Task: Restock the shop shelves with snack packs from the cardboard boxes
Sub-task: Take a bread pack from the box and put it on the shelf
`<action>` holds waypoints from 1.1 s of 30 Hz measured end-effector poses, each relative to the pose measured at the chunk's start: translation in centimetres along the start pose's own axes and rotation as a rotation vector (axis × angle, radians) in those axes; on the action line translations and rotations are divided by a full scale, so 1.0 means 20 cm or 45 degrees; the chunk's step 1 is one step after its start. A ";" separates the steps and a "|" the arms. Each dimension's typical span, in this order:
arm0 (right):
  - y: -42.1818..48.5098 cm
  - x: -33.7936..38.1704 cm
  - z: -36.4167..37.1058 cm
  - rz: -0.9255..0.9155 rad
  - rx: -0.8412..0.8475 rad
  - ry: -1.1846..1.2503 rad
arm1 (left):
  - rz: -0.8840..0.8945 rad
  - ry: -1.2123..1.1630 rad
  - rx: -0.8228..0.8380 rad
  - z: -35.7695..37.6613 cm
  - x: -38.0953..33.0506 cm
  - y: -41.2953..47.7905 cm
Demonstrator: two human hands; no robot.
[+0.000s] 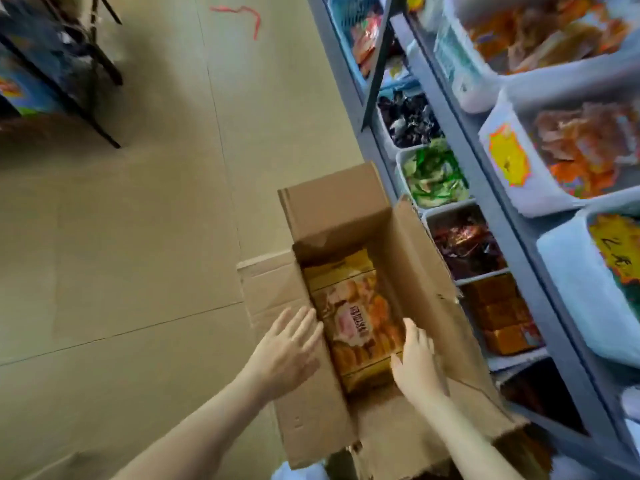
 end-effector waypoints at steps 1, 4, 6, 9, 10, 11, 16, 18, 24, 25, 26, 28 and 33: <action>0.12 0.00 0.11 -0.017 -0.007 -0.044 | 0.075 0.014 0.010 0.10 0.03 0.08; 0.47 -0.03 0.45 -0.047 0.014 -0.091 | 0.221 0.080 0.013 0.42 0.14 0.31; 0.67 -0.07 0.66 -0.066 0.058 -0.138 | 0.290 0.076 0.000 0.63 0.18 0.41; 0.89 -0.19 0.89 0.070 0.116 -0.073 | 0.322 -0.046 -0.255 0.85 0.22 0.42; 0.95 -0.23 0.93 0.159 0.155 -0.019 | 0.306 -0.087 -0.350 0.87 0.23 0.41; 0.99 -0.27 0.97 0.243 0.209 0.034 | 0.300 -0.116 -0.441 0.88 0.23 0.40; 1.05 -0.36 1.08 0.362 0.280 0.127 | 0.357 -0.121 -0.642 0.93 0.24 0.44; 1.03 -0.33 1.10 0.391 0.257 0.140 | 0.359 -0.136 -0.678 0.94 0.23 0.45; 1.03 -0.26 1.04 0.521 0.189 0.175 | 0.315 -0.112 -0.681 0.95 0.22 0.45; 1.03 -0.26 1.03 0.534 0.202 0.157 | 0.311 -0.108 -0.682 0.96 0.21 0.45; 1.03 -0.25 1.03 0.547 0.221 0.141 | 0.305 -0.108 -0.686 0.95 0.21 0.46; 1.03 -0.24 1.02 0.580 0.262 0.136 | 0.298 -0.108 -0.695 0.96 0.21 0.46; 1.02 -0.21 0.99 0.562 0.287 0.099 | 0.298 -0.097 -0.709 0.96 0.21 0.45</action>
Point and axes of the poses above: each hand's wrist, its own y-axis towards the middle knuckle, its own z-axis out of the palm, x = y × z, the point moved 1 cm from there along y, towards the middle knuckle, and after that the axes turned 8 degrees about -x, right-handed, at the moved point
